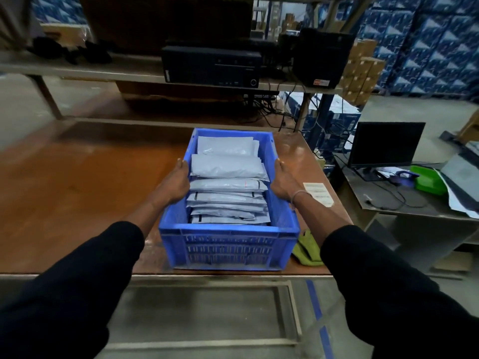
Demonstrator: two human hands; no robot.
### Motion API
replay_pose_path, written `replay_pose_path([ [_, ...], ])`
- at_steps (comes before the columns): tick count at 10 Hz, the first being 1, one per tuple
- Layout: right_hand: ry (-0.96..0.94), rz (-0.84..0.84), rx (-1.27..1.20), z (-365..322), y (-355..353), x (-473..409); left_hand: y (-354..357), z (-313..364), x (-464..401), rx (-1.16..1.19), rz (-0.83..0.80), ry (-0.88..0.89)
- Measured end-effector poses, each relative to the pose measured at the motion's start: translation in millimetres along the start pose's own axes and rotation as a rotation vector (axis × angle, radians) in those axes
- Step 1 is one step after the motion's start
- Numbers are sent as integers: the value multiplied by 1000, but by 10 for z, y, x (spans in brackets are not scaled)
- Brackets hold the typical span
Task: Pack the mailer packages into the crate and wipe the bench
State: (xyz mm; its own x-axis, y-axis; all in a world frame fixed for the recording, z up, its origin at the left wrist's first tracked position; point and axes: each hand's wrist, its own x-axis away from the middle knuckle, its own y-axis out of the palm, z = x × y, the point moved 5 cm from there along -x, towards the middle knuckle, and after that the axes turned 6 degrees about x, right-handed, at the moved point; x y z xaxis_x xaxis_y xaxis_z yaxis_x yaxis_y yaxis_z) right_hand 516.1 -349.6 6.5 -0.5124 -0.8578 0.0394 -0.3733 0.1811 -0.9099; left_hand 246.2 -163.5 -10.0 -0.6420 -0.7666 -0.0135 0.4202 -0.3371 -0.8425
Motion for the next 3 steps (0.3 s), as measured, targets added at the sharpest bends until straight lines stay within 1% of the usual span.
replay_pose_path([
  [1,9,-9,-70,1,-50,99,-72,74,101,31,26,-4],
  [2,-39,-5,-87,34,-66,130,-122,144,130,13,107,87],
  [3,-88,100,-127,89,-177,176,-199,202,179,28,195,148],
])
